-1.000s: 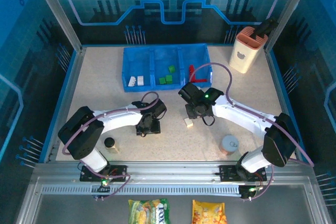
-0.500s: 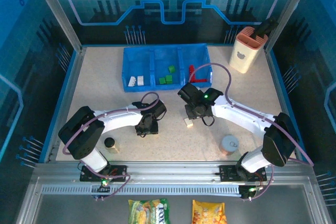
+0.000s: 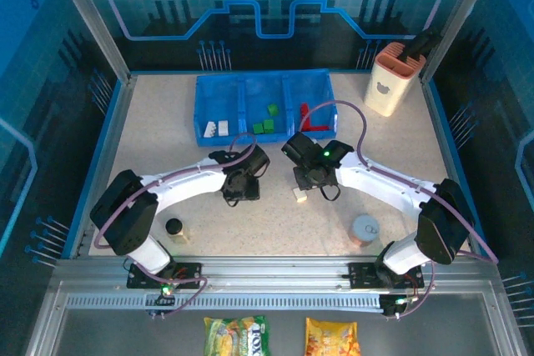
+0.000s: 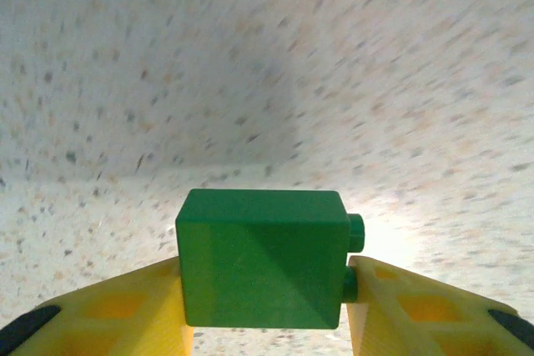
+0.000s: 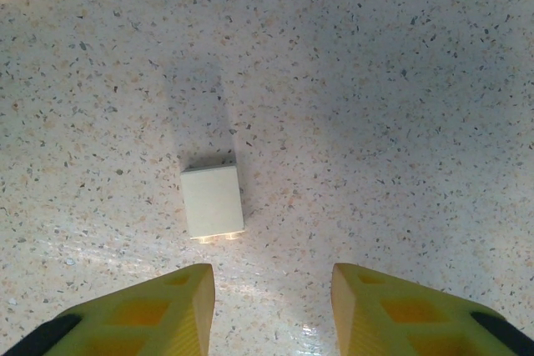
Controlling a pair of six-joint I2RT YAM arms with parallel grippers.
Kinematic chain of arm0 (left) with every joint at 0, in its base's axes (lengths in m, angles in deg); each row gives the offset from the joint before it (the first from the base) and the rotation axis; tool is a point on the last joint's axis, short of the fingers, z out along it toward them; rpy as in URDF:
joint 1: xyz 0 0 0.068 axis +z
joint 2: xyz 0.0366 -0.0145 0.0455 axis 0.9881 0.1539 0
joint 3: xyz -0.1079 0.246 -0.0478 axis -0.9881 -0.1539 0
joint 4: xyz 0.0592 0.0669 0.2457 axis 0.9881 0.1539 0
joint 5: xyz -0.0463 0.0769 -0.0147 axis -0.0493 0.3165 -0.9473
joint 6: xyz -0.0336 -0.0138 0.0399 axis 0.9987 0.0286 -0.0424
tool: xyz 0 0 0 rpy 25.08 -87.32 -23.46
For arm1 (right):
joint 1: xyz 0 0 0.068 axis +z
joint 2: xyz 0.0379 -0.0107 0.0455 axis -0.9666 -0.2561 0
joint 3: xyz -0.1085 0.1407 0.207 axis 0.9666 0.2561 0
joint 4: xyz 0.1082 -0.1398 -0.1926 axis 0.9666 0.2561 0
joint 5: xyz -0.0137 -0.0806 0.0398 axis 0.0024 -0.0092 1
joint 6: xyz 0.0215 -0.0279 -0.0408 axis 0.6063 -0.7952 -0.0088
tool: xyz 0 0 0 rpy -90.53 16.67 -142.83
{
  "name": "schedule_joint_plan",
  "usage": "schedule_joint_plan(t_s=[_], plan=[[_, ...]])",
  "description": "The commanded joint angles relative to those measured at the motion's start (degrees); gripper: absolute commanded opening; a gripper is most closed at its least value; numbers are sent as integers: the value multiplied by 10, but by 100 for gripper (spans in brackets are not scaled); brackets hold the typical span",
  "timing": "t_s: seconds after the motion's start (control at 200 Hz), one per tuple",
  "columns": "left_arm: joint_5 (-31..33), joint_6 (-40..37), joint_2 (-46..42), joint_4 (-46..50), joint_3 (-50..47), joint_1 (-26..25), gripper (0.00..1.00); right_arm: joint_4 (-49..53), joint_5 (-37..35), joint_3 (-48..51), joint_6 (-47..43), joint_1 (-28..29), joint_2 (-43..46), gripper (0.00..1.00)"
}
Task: Sort the legos into containers by color
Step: Pick up the lego from the middle-left of the table, then place the lego in the container.
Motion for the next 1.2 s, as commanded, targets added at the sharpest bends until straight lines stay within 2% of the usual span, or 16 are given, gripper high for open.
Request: schedule_joint_plan(t_s=[0.0,0.465,0.745,0.965,1.196], plan=[[5,-42,-2,25,55,17,47,15,-10,4,13,7,4,42],[25,-145,124,33,320,91,46,19,-11,21,30,10,21,43],[50,-165,255,34,479,121,46,27,-24,18,32,12,21,43],[75,-179,342,27,553,139,46,30,-27,21,36,12,26,43],[72,-181,407,19,596,150,46,30,-26,35,41,12,31,43]])
